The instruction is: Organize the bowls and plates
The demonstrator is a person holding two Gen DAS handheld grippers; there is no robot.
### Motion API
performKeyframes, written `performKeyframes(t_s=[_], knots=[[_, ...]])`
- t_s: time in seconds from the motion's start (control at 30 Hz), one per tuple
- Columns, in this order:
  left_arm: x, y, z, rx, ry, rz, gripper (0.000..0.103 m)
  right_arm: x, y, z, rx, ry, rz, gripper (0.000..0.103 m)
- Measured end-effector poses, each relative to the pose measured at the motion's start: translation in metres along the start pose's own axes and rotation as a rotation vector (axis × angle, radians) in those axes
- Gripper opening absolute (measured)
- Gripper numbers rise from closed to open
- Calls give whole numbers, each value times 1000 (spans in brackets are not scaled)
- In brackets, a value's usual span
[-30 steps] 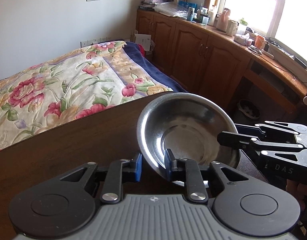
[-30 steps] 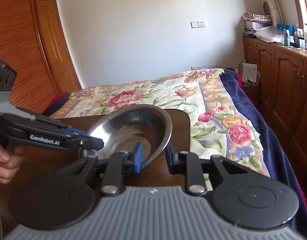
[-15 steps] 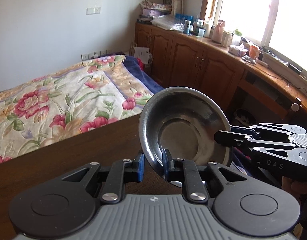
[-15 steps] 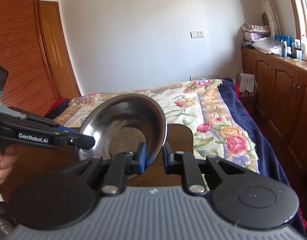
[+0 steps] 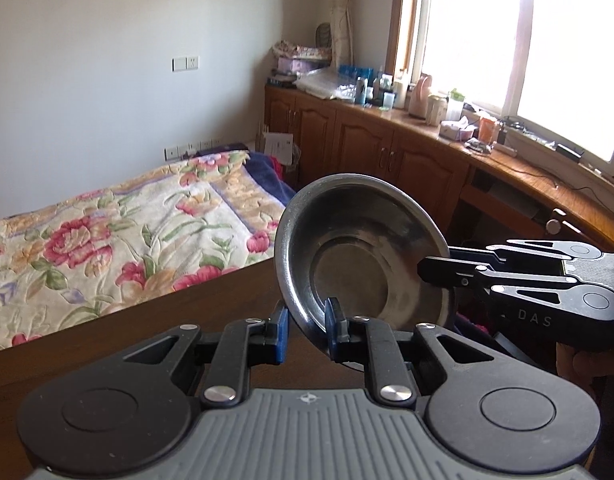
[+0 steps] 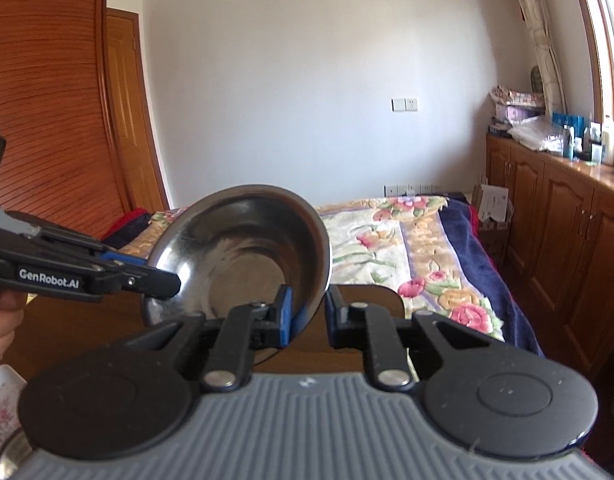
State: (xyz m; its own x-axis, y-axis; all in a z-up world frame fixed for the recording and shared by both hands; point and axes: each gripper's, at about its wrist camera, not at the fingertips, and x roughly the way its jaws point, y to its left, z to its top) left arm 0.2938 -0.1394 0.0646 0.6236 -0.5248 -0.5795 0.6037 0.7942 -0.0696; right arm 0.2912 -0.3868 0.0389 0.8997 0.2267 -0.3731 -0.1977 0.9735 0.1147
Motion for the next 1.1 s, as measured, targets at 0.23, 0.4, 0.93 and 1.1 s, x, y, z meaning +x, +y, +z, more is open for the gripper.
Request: performKeyframes(t_s=[0.23, 0.4, 0.93, 1.1], knots=[[-33, -4, -9, 3, -28, 8, 20, -19, 16, 4, -29, -27, 4, 18], [-49, -6, -25, 3, -34, 8, 20, -27, 22, -1, -37, -25, 8, 17], [-90, -12, -71, -18, -59, 7, 20, -56, 51, -22, -55, -10, 21, 16], [-107, -16, -80, -21, -80, 11, 20, -66, 60, -24, -66, -21, 27, 16]])
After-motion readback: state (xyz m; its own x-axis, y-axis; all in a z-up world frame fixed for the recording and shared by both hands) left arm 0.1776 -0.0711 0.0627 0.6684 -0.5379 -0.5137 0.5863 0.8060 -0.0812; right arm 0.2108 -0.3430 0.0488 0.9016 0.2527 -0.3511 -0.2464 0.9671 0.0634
